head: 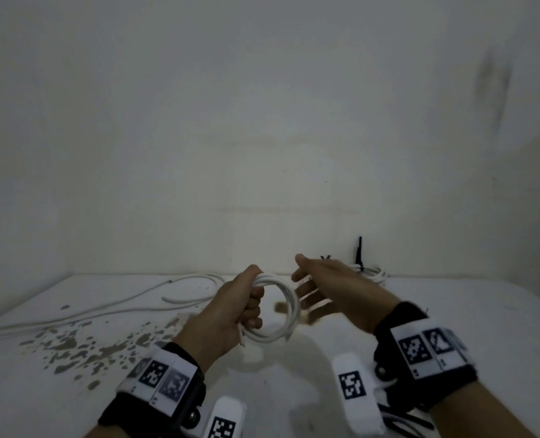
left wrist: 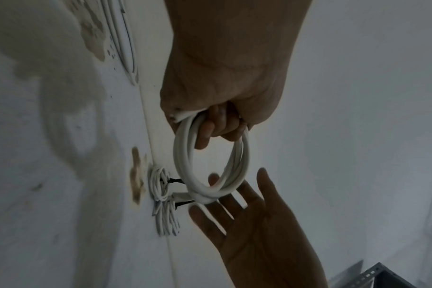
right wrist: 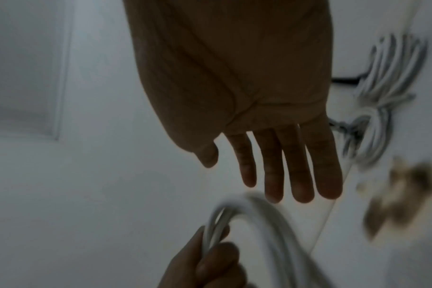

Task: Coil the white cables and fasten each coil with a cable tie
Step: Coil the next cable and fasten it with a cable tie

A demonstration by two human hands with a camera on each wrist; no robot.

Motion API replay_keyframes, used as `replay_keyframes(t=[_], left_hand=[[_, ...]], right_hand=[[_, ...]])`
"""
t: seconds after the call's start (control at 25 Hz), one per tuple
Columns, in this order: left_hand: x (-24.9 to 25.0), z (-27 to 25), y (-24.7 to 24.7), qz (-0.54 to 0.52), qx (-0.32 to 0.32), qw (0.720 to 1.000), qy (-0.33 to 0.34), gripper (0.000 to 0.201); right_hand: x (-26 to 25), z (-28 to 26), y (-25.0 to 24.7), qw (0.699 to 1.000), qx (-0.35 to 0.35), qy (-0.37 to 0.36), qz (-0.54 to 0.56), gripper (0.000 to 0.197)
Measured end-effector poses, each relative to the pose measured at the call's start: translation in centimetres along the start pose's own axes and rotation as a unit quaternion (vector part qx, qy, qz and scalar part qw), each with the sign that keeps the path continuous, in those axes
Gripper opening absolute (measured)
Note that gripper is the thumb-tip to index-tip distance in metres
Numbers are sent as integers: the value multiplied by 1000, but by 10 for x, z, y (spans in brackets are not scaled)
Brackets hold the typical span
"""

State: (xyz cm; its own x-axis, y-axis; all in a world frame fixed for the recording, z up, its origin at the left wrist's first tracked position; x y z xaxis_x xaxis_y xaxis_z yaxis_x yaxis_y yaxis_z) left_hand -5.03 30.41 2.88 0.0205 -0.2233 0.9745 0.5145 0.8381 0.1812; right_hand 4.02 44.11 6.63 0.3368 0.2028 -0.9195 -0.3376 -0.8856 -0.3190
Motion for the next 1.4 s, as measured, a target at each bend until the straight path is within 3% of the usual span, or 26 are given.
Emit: replay_keyframes(t=[0.16, 0.28, 0.36, 0.64, 0.72, 0.84, 0.92, 1.04, 1.24, 1.4], left_hand=[[-18, -6, 23, 30, -44, 998, -15, 42], [-29, -13, 53, 54, -71, 996, -24, 41], [-35, -17, 73, 63, -84, 994, -32, 42], [-43, -19, 126, 55, -107, 991, -59, 47], [-43, -19, 132, 46, -108, 991, -61, 47], [-45, -16, 137, 31, -106, 992, -64, 48], [-48, -15, 139, 20, -103, 992, -68, 48], [-50, -14, 143, 9, -102, 992, -69, 46], [-47, -12, 146, 11, -100, 993, -56, 43], [-37, -18, 145, 16, -104, 994, -21, 44]], right_hand=[[29, -26, -75, 980, 35, 52, -191, 46], [69, -46, -103, 893, -3, 128, -432, 41], [91, -52, -106, 845, -7, 148, -514, 36], [114, -47, -92, 840, 69, 93, -530, 29], [112, -45, -96, 854, 95, 78, -506, 24], [95, -52, -115, 899, 178, 48, -398, 17], [81, -64, -128, 938, 215, 29, -272, 15], [64, -81, -133, 981, 186, 5, -61, 17], [45, -98, -128, 978, 98, -35, 179, 16], [45, -95, -113, 972, 46, -62, 220, 9]])
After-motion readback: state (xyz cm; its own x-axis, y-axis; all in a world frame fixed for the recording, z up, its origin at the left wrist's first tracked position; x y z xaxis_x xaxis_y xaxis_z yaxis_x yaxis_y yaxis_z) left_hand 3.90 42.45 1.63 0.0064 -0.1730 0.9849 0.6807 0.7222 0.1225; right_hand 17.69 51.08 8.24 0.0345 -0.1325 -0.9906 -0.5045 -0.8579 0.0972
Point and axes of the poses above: each hand's wrist, its own z-axis towards the middle knuckle, its own y-axis out of the palm, x = y × z, the point moved 5 cm from there along z, towards the middle knuckle, and after that the axes turned 14 degrees about y, right-handed, at the moved point
